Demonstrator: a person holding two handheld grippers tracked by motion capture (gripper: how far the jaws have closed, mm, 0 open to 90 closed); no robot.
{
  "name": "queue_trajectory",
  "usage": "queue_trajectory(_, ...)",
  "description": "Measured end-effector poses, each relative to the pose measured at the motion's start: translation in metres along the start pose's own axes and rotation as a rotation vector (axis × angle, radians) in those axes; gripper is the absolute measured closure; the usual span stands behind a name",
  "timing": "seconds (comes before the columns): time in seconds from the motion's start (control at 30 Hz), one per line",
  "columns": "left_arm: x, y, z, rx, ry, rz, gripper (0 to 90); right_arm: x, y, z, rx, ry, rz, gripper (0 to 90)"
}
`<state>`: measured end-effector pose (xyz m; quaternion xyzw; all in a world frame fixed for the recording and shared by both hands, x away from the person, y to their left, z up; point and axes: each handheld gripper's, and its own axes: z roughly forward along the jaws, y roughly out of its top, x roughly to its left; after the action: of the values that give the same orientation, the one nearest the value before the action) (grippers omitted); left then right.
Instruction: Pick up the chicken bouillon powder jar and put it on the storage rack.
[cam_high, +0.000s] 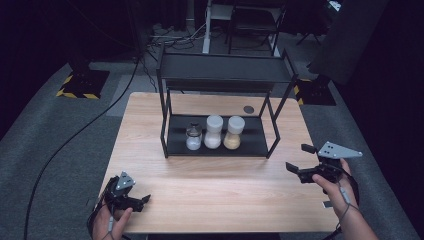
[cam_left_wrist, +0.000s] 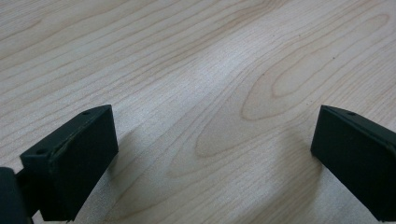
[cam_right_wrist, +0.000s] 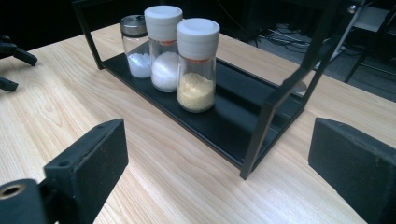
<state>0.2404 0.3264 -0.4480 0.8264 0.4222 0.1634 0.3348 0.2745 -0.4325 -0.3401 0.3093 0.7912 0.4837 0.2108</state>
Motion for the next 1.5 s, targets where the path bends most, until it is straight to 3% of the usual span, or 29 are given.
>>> queue_trajectory(0.27, 0.000, 0.000, 0.000, 0.000, 0.000, 0.000, 0.1, -0.004, -0.027, 0.002, 0.001, -0.001, 0.014, 3.2)
queue_trajectory(0.5, 0.000, 0.000, 0.000, 0.000, 0.000, 0.000, 0.1, -0.010, -0.055, 0.011, 0.014, 0.037, 0.012, 3.2)
queue_trajectory(1.07, 0.000, 0.000, 0.000, 0.000, 0.000, 0.000, 0.1, -0.007, -0.104, 0.027, 0.064, -0.019, 0.078, 3.2)
queue_trajectory(1.5, 0.000, 0.000, 0.000, 0.000, 0.000, 0.000, 0.1, -0.007, -0.122, 0.033, 0.109, -0.045, 0.095, 3.3)
